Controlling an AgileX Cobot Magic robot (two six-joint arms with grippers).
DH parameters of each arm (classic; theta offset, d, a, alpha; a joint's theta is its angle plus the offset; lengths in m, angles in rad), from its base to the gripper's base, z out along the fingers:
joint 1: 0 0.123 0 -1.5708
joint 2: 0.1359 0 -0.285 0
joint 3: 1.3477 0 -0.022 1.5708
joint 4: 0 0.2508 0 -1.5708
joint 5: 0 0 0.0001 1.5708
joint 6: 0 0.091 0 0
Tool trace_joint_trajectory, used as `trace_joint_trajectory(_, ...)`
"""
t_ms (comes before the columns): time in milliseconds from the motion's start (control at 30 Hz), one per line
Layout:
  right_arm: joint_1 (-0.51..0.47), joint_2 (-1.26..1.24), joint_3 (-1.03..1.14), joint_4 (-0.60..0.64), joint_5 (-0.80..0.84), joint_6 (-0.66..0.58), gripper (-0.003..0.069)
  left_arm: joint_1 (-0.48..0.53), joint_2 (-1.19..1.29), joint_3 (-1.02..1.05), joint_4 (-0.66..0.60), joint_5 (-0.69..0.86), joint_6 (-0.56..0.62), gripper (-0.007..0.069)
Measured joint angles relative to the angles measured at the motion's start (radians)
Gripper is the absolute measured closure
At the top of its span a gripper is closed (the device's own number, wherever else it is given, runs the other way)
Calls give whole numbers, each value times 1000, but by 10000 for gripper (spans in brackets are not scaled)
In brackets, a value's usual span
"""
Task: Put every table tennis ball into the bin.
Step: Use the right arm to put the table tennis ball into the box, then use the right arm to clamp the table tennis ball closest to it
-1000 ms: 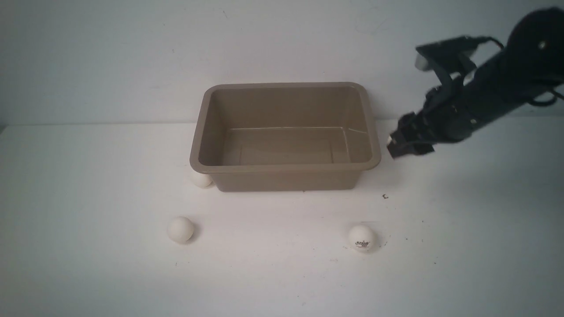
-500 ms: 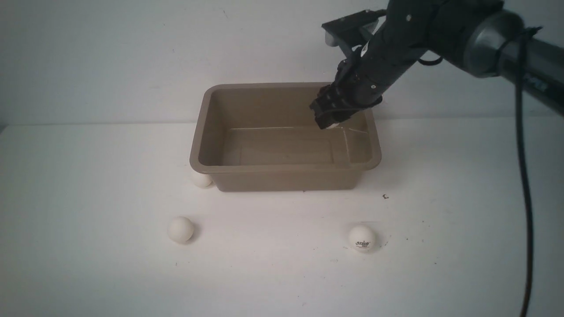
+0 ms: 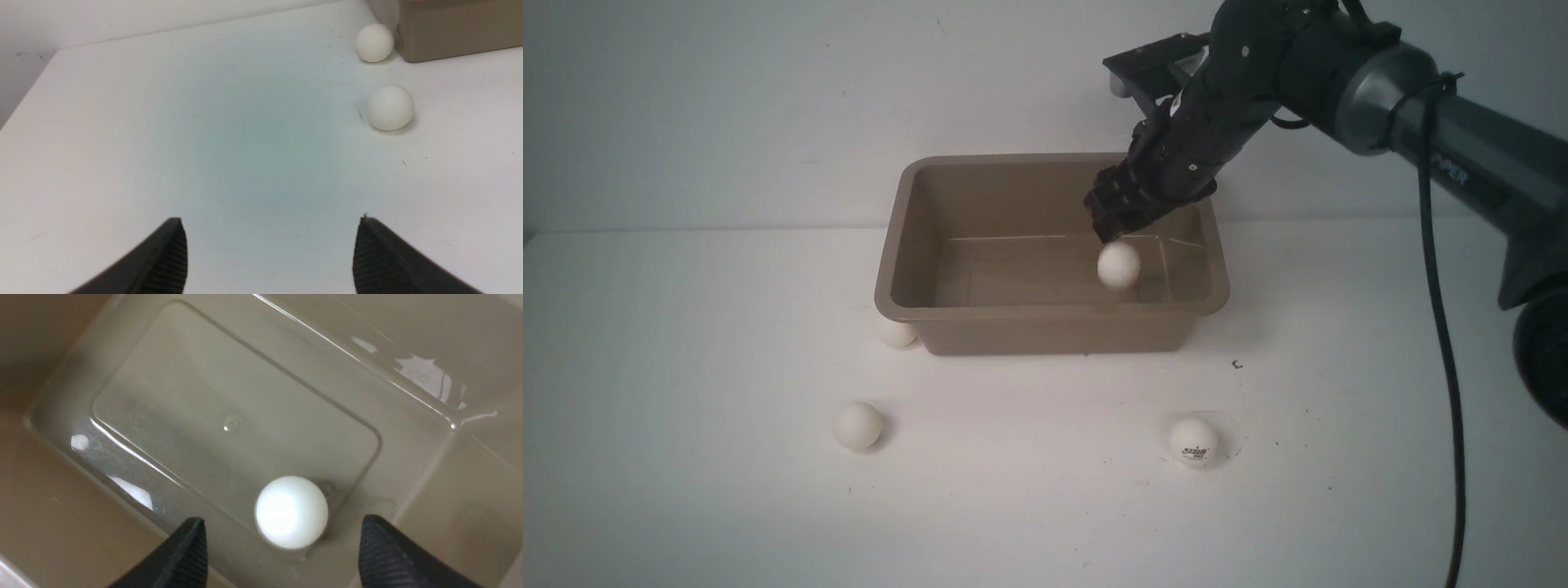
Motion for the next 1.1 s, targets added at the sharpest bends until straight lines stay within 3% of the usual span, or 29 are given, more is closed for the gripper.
trace_joint_trajectory(267,0,-33,0,-21,136,10,189,0,0,0,0,0,0,132)
trace_joint_trajectory(600,0,-259,45,1,151,50,189,0,0,0,0,0,0,132)
trace_joint_trajectory(933,0,-500,574,13,142,45,189,0,0,0,0,0,0,132)
trace_joint_trajectory(1100,0,-611,845,78,5,16,195,0,0,0,0,0,0,132)
